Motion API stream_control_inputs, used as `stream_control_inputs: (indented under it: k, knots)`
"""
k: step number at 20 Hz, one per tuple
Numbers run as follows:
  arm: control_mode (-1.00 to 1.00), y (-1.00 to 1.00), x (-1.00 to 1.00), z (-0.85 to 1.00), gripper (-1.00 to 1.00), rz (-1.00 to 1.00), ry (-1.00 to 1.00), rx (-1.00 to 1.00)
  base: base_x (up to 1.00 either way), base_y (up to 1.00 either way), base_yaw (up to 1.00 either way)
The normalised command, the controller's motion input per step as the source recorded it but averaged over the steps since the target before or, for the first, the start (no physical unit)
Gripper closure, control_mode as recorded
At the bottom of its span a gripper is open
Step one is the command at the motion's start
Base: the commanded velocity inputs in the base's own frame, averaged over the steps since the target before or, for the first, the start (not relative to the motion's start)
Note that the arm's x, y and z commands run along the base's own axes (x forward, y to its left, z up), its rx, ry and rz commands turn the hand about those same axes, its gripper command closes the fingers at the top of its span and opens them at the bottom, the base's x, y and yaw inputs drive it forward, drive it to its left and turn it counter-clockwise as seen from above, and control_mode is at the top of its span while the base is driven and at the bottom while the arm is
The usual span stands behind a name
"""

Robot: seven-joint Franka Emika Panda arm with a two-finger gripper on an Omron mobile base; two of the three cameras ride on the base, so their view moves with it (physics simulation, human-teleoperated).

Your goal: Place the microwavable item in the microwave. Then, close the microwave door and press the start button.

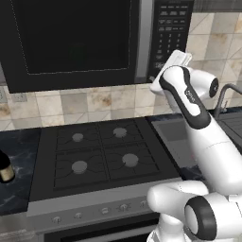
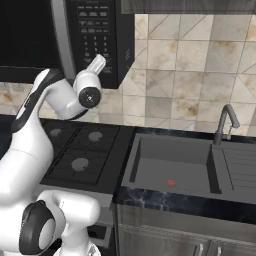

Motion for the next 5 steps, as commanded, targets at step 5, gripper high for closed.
stream_control_inputs:
  k: [5]
  knots:
    - [-1.0, 0.03, 0.23, -0.27, -1.0, 0.0, 0.0, 0.0, 0.0, 0.0, 0.0]
